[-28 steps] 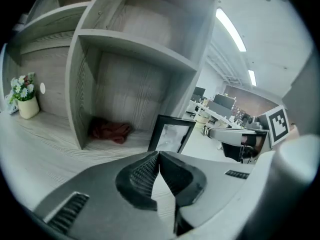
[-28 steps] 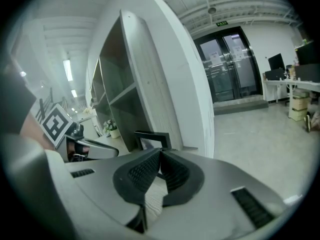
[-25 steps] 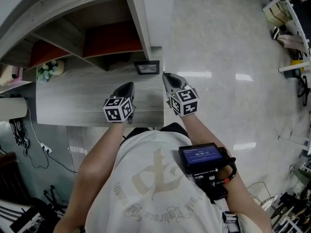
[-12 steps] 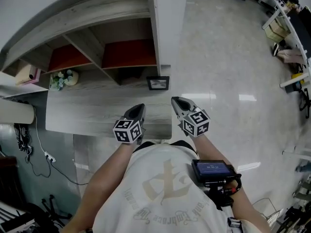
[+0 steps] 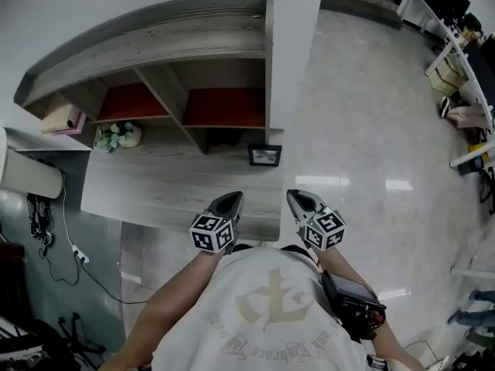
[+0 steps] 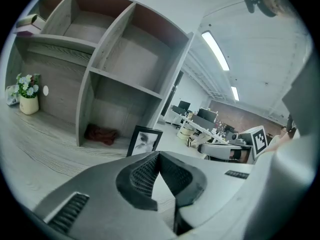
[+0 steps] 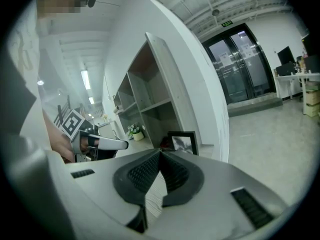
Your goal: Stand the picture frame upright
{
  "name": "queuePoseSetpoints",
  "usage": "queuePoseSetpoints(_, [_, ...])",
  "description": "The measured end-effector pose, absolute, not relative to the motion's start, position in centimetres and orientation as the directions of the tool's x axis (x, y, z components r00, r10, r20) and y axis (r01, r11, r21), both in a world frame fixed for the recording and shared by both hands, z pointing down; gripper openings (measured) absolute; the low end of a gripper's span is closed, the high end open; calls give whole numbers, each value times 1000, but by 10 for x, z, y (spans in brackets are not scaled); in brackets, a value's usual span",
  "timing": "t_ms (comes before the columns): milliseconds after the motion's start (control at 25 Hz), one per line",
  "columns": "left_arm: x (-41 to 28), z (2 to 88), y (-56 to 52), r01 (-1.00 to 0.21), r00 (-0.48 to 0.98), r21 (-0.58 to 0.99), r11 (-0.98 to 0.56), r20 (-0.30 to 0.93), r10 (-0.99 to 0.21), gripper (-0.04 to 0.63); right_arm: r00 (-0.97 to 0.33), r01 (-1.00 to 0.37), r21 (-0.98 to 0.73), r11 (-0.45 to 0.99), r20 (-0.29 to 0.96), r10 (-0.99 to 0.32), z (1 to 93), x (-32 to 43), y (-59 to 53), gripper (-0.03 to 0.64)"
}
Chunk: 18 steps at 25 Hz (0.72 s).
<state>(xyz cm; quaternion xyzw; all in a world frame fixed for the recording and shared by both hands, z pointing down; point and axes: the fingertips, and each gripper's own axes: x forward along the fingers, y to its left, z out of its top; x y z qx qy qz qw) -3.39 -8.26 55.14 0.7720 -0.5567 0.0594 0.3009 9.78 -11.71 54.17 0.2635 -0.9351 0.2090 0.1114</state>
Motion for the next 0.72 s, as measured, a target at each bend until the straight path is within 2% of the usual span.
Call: queuePoseSetpoints(720, [-14, 554, -86, -900, 386, 373, -226, 443, -809, 8, -840, -534, -335, 776, 315, -442, 546, 118, -122, 5])
